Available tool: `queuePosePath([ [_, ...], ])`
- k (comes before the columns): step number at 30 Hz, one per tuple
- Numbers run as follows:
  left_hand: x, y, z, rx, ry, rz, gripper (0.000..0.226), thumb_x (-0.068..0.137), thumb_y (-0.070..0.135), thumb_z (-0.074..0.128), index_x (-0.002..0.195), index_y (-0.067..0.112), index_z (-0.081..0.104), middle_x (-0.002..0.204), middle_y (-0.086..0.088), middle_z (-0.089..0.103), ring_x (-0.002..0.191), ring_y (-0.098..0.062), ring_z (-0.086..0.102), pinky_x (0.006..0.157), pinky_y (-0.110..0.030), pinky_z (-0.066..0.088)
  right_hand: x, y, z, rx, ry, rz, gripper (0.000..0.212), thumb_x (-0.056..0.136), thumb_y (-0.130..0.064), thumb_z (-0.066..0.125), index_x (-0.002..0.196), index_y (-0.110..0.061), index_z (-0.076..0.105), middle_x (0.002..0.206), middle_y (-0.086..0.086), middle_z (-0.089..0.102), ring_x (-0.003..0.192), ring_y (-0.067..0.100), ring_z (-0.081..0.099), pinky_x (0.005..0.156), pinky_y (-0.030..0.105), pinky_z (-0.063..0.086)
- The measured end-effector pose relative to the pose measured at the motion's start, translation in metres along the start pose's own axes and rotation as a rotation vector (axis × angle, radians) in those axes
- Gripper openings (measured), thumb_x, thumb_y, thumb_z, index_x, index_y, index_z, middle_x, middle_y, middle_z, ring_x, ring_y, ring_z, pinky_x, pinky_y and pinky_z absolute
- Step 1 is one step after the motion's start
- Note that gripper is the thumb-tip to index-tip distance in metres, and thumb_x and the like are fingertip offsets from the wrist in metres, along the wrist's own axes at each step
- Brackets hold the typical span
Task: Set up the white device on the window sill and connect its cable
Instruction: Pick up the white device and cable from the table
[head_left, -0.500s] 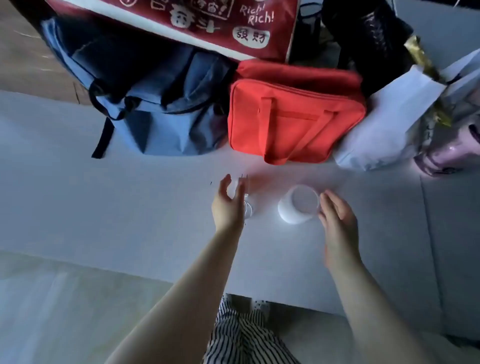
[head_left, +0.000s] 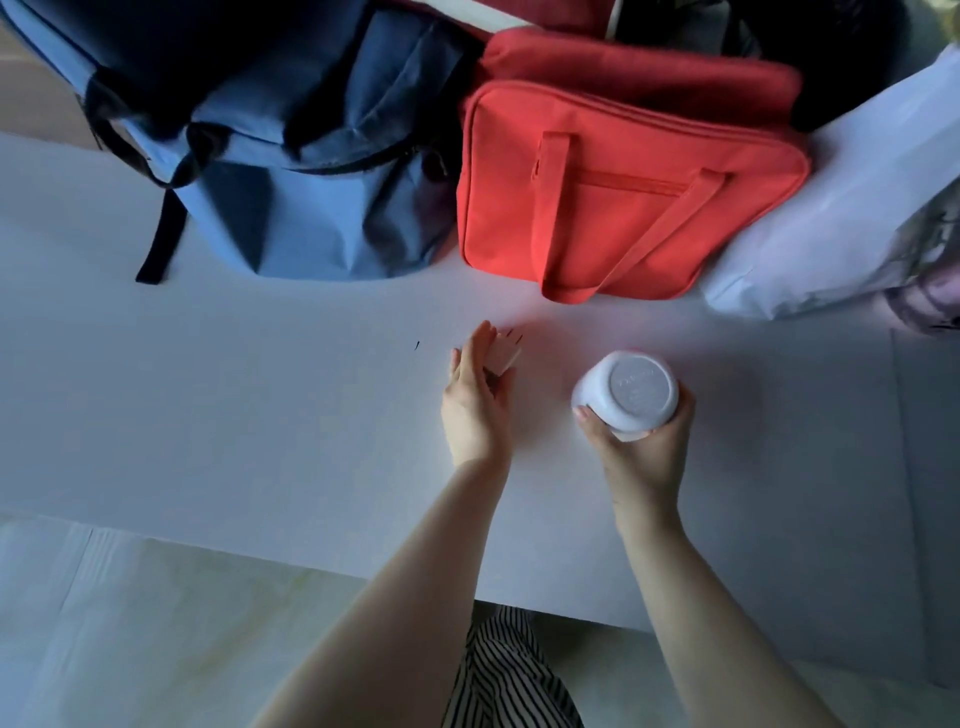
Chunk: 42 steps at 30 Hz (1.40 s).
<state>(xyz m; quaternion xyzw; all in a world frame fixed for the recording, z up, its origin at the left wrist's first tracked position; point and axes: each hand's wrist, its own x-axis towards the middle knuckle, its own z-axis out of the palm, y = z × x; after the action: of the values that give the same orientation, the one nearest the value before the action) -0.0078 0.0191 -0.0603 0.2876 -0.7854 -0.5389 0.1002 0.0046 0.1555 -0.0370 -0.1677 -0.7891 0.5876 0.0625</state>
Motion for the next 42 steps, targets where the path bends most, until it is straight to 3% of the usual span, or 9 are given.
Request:
queuePosePath([
  [3,-0.001,0.008,-0.010,-0.149,-0.005,-0.061,0.043,0.083,0.004,0.062,0.124,0.016,0.057,0.109,0.008,0.068,0.074,0.015,0.060,0.067,-0.004,0.045,0.002,-0.006,0.002,-0.005,-0.007,0.024,0.076,0.054,-0.025,0.084,0.120,-0.014,0.047,0.108,-0.018,0.056,0.097,-0.007,0.056,0.090,0.021,0.044],
  [11,0.011,0.031,-0.051,-0.741,0.161,-0.416,0.037,0.083,0.012,0.067,0.119,0.008,0.063,0.113,-0.011,0.070,0.096,-0.019,0.064,0.090,-0.029,0.049,0.007,-0.052,0.035,0.152,-0.195,0.018,0.066,0.057,-0.032,0.081,0.114,-0.029,0.049,0.126,0.006,0.059,0.114,0.021,0.061,0.098,0.038,0.050],
  [15,0.022,0.041,-0.089,-0.942,0.198,-0.461,0.043,0.086,0.015,0.065,0.126,0.002,0.058,0.106,-0.009,0.064,0.084,-0.012,0.063,0.079,-0.015,0.054,0.005,-0.084,0.065,0.163,-0.355,0.017,0.072,0.058,-0.039,0.079,0.122,-0.020,0.052,0.126,0.004,0.062,0.114,0.018,0.061,0.100,0.036,0.049],
  [21,0.009,0.041,-0.153,-1.137,0.385,-0.476,0.038,0.088,0.010,0.061,0.123,-0.005,0.057,0.083,-0.007,0.060,0.075,-0.014,0.059,0.081,-0.020,0.053,-0.017,-0.124,0.109,0.146,-0.643,0.003,0.063,0.061,-0.037,0.077,0.117,-0.024,0.053,0.117,-0.002,0.064,0.100,0.008,0.062,0.088,0.020,0.047],
  [26,-0.022,0.036,-0.210,-1.232,0.579,-0.470,0.039,0.087,0.012,0.063,0.123,-0.002,0.058,0.094,-0.011,0.062,0.079,-0.015,0.061,0.076,-0.018,0.054,-0.052,-0.150,0.137,0.139,-0.904,0.028,0.057,0.064,-0.035,0.075,0.116,-0.021,0.056,0.102,-0.010,0.065,0.084,-0.006,0.060,0.064,0.004,0.044],
  [29,-0.049,0.033,-0.246,-1.276,0.713,-0.433,0.040,0.086,0.010,0.063,0.124,-0.002,0.058,0.096,-0.013,0.062,0.078,-0.017,0.061,0.080,-0.021,0.054,-0.088,-0.163,0.151,0.105,-1.058,0.039,0.062,0.064,-0.037,0.075,0.120,-0.017,0.056,0.105,-0.006,0.064,0.087,0.000,0.060,0.066,0.014,0.046],
  [34,-0.104,0.020,-0.310,-1.355,0.960,-0.378,0.040,0.087,0.004,0.061,0.125,-0.006,0.054,0.084,-0.013,0.062,0.073,-0.019,0.061,0.055,-0.020,0.057,-0.162,-0.183,0.175,0.051,-1.284,0.057,0.064,0.060,-0.042,0.075,0.117,-0.019,0.057,0.105,-0.005,0.063,0.090,0.009,0.059,0.081,0.030,0.049],
  [39,-0.152,0.001,-0.368,-1.332,1.175,-0.312,0.042,0.088,0.004,0.060,0.127,-0.009,0.052,0.080,-0.011,0.059,0.071,-0.017,0.059,0.079,-0.027,0.053,-0.237,-0.200,0.196,0.030,-1.471,0.059,0.056,0.071,-0.031,0.079,0.118,-0.014,0.056,0.101,-0.002,0.062,0.086,0.014,0.060,0.072,0.030,0.052],
  [42,-0.176,-0.009,-0.398,-1.328,1.252,-0.280,0.041,0.087,0.005,0.061,0.126,-0.008,0.053,0.079,-0.010,0.059,0.070,-0.016,0.059,0.078,-0.026,0.052,-0.277,-0.204,0.208,-0.015,-1.561,0.067,0.063,0.065,-0.039,0.081,0.118,-0.017,0.056,0.105,0.000,0.064,0.091,0.019,0.062,0.075,0.038,0.053],
])
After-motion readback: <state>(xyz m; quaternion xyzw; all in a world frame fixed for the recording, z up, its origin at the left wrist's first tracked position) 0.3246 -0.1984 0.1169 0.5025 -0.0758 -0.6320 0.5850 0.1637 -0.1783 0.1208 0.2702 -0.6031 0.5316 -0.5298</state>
